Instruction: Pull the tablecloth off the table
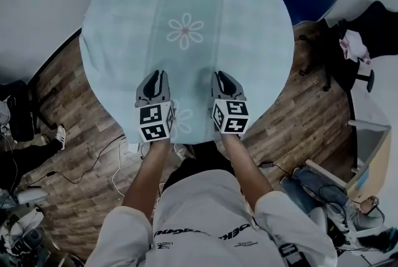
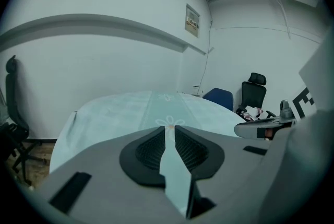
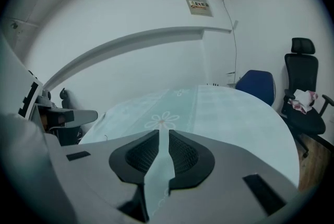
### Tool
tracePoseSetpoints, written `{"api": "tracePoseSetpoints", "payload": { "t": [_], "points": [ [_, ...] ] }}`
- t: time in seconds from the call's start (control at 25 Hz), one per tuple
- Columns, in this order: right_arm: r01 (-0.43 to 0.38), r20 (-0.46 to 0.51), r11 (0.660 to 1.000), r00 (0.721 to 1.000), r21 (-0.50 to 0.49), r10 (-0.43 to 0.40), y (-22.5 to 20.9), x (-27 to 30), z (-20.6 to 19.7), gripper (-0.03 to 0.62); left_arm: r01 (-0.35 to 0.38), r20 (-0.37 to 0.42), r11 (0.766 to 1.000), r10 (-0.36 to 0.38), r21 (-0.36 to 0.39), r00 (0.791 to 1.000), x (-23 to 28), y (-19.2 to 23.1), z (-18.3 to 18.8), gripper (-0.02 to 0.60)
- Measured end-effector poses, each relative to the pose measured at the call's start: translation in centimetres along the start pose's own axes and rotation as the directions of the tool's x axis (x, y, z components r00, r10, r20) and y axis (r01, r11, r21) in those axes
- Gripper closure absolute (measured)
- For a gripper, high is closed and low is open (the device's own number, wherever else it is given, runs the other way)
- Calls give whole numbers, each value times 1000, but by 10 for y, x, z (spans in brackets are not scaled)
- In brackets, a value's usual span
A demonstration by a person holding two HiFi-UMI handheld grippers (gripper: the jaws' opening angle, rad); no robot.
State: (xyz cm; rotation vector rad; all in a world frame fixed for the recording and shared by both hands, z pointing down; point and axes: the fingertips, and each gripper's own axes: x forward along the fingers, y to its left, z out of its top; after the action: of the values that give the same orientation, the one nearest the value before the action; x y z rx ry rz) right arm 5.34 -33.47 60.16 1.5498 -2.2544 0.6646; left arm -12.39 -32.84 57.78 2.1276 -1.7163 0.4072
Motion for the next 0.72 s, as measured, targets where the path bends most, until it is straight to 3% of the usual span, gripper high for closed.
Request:
{"api": "tracePoseSetpoints", "payload": {
  "t": [0.12,0.48,0.72],
  "points": [
    [1,-36,1000,999,13,-1,-6,21,-6,452,-10,-31,1000,10,-26,999,19,12,-10,488],
    [-15,-120,1000,993,26,18,-25,75,-18,312,-37,-134,999,32,-38,990,76,36,-41,346],
    [0,-149,1000,989,-8,-1,-47,115,-11,281,-33,-190,999,31,-10,981,119,52,-53,272]
  ]
}}
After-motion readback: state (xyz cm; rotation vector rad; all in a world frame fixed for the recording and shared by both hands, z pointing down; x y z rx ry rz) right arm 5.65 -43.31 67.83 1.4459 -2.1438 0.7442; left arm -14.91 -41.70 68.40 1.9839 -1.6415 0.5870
